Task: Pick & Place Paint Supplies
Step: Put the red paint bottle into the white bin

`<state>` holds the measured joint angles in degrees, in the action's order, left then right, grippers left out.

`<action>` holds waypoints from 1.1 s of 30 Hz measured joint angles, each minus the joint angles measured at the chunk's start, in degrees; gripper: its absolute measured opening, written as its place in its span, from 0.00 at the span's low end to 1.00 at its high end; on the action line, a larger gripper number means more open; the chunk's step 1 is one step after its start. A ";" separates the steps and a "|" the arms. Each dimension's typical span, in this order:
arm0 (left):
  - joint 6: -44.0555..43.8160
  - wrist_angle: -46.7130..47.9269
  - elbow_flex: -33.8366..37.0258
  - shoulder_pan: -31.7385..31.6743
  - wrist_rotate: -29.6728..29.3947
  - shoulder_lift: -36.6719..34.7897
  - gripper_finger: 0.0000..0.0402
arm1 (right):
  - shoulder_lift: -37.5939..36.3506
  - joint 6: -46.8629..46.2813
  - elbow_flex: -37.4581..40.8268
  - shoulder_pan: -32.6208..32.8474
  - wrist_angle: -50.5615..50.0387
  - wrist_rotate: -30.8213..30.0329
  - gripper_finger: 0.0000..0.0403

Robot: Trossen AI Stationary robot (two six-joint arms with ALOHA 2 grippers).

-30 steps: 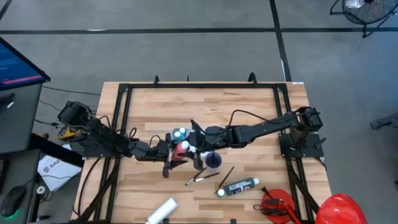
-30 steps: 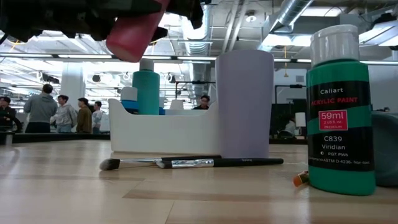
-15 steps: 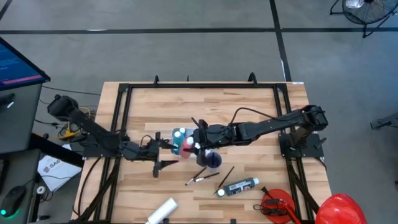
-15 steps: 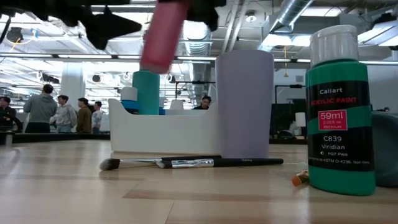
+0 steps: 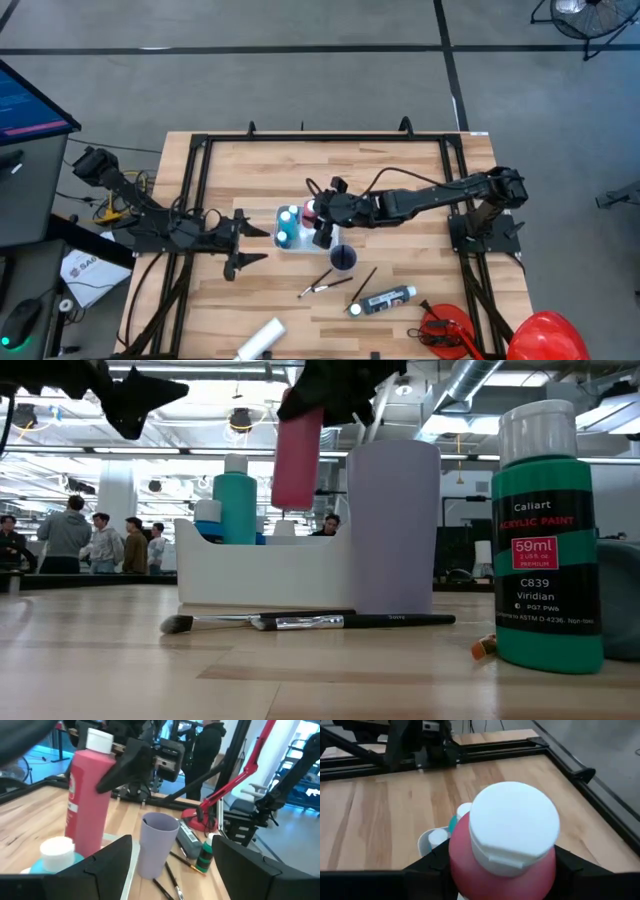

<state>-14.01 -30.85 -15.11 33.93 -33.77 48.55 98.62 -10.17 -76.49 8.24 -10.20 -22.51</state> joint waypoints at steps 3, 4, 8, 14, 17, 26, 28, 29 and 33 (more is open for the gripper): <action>-0.01 -1.30 1.31 0.00 -0.89 -0.45 0.67 | -0.02 -0.07 1.24 -0.22 1.05 -0.06 0.45; 0.00 -1.82 1.56 0.00 -0.92 -0.45 0.67 | -0.02 -0.34 2.04 -0.59 1.40 -0.01 0.46; -0.01 -2.37 1.78 -0.02 -0.92 -0.43 0.67 | 0.03 -2.83 4.19 -2.11 2.18 0.09 0.49; 0.01 -2.65 1.78 -0.02 -0.92 -0.43 0.67 | 0.03 -3.40 7.12 -3.54 7.19 -0.01 0.45; 0.01 -2.65 1.78 -0.02 -0.92 -0.43 0.67 | 0.03 -3.41 8.35 -3.66 7.68 0.15 0.45; 0.01 -2.63 1.78 -0.02 -0.95 -0.41 0.67 | 0.03 -2.18 11.21 -3.81 13.00 0.26 0.47; 0.01 -2.63 1.78 -0.02 -0.95 -0.41 0.67 | 0.03 -2.08 11.21 -3.81 12.97 0.40 0.45; 0.01 -2.60 1.78 -0.02 -0.93 -0.41 0.67 | 0.03 -2.05 11.21 -3.81 12.84 0.42 0.44; 0.02 -2.53 1.78 -0.02 -0.94 -0.41 0.67 | 0.03 -1.69 11.21 -3.92 12.83 0.40 0.44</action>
<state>-13.99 -33.38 -13.32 33.91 -34.72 48.14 98.65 -11.86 -65.28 4.32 2.63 -22.11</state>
